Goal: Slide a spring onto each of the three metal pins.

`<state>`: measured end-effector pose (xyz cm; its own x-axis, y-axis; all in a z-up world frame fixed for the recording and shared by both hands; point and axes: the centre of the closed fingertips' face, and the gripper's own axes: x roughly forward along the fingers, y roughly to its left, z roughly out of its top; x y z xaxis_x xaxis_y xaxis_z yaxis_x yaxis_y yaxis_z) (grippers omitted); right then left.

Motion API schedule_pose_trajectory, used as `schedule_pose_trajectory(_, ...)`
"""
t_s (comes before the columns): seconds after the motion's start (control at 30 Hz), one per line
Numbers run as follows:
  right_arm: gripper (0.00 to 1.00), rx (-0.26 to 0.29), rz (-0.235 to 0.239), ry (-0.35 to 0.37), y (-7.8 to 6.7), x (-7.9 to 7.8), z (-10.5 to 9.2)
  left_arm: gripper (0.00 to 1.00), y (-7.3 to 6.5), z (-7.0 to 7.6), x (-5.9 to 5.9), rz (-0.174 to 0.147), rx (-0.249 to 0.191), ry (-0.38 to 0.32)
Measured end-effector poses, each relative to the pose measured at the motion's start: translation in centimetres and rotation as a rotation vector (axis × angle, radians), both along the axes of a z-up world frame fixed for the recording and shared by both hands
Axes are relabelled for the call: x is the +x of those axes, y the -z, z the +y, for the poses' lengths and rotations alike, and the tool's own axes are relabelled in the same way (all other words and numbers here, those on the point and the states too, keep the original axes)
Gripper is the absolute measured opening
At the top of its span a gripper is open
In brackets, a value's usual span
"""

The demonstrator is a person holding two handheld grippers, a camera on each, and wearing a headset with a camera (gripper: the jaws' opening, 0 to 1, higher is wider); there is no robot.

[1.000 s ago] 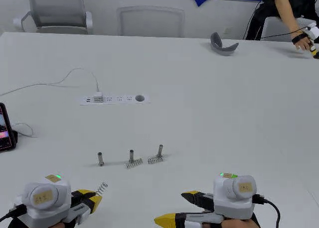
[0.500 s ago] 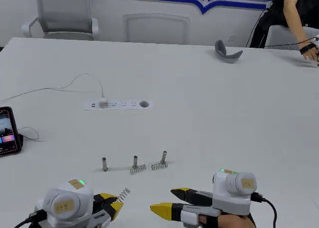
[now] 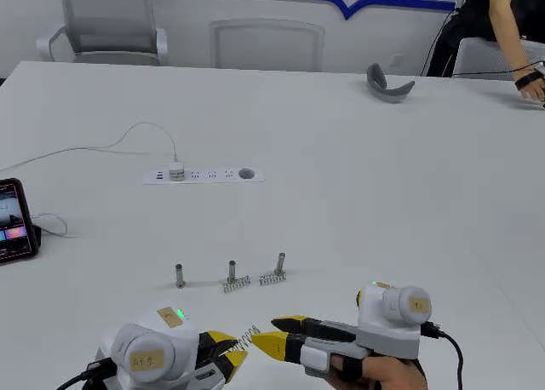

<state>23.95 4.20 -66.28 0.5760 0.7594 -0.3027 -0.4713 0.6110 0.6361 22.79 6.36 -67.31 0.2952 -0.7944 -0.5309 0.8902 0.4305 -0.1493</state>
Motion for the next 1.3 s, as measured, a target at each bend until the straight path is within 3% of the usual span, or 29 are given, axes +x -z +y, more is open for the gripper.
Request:
schedule_pose_trajectory(0.27, 0.28, 0.067, 0.034, -0.010, -0.1, -0.6, 0.5, 0.10, -0.5, -1.1, -0.8, -0.008, -0.014, 0.038)
schedule_pose_trajectory(0.53, 0.16, 0.076, 0.033, -0.028, -0.2, -0.9, 0.7, 0.10, -0.4, -1.1, -1.1, -0.007, -0.013, 0.058)
schedule_pose_trajectory(0.87, 0.13, 0.070, 0.027, -0.069, -0.6, -1.2, 1.3, 0.10, -0.2, -0.8, -1.2, -0.007, -0.003, 0.085)
schedule_pose_trajectory(1.0, 0.12, 0.043, 0.016, -0.099, -1.0, -1.2, 1.5, 0.10, -0.3, -0.7, -1.2, 0.001, -0.009, 0.099)
schedule_pose_trajectory(1.3, 0.12, -0.135, -0.052, -0.264, -2.1, -1.4, 1.9, 0.10, -1.0, -1.2, -1.2, -0.001, -0.025, 0.151)
